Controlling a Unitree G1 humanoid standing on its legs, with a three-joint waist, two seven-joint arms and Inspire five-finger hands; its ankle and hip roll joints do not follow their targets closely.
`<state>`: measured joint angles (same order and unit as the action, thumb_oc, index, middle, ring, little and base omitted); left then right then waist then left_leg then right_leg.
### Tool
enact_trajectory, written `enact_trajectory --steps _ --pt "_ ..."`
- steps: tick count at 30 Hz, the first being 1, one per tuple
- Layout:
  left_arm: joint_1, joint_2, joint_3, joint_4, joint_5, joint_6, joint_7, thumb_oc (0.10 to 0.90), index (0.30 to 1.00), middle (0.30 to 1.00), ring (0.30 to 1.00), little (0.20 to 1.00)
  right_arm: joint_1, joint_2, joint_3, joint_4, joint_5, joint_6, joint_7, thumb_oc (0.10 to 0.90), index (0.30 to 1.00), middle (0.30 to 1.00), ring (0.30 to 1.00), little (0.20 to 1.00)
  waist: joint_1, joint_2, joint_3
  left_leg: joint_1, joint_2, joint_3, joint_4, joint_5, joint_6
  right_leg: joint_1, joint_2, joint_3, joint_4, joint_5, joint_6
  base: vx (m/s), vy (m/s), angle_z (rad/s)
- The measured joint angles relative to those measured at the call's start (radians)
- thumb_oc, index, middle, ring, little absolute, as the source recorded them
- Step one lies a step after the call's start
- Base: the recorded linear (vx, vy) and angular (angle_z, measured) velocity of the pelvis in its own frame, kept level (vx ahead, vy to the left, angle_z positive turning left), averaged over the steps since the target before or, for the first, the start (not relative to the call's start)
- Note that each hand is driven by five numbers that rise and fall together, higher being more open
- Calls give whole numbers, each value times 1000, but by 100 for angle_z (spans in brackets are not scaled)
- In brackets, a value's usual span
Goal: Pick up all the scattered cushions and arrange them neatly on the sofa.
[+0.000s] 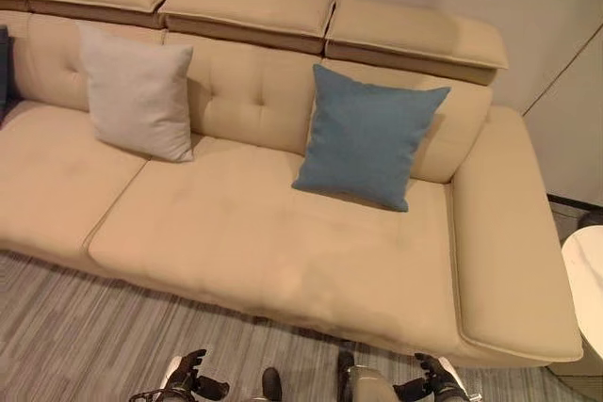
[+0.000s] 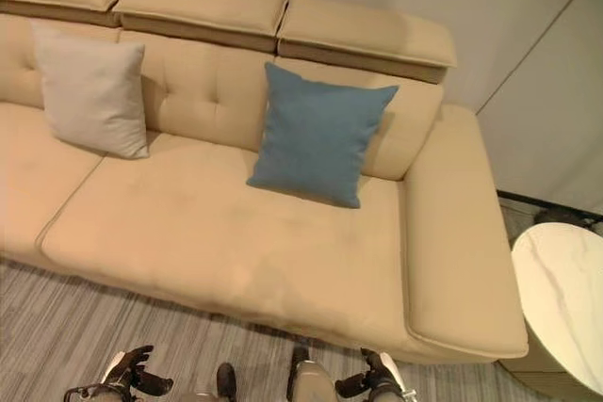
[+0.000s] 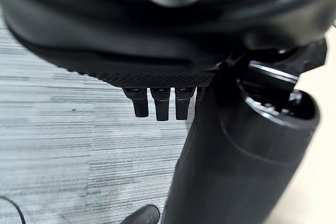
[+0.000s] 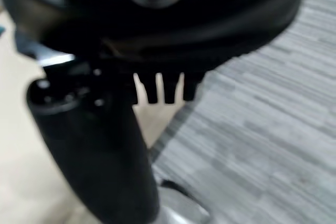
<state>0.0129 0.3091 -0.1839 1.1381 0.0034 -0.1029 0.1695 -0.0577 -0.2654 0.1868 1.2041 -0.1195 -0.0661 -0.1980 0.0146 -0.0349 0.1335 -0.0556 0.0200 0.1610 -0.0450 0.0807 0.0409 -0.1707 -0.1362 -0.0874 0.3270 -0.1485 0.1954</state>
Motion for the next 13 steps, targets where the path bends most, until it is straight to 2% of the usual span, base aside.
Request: enact_trajectory --steps 1,2,7,13 --pt "4 0 0 0 0 0 0 800 900 900 900 900 -9 0 0 0 0 -1 1 800 900 900 900 900 1 -4 -2 1 -2 -1 -12 2 -5 37 2 -1 -80 -7 -14 -34 -137 -26" --pt "11 -25 -3 1 0 1 -4 800 900 900 900 900 -21 -8 -3 3 3 -1 -1 800 900 900 900 900 -5 27 -11 5 20 -26 -33 26 -37 86 51 0 -203 78 -101 -28 -103 -18" --pt "16 -55 -15 3 0 1 -5 800 900 900 900 900 7 -10 -3 6 14 4 -1 800 900 900 900 900 -6 25 -64 -6 69 -35 -9 28 -85 93 102 5 -229 84 -122 8 -95 -7" --pt "10 -61 -39 2 0 1 -6 800 900 900 900 900 48 -11 -3 44 21 18 0 800 900 900 900 900 -35 28 -100 -4 70 -54 -10 29 -87 94 101 -18 -208 71 -138 23 -48 9"
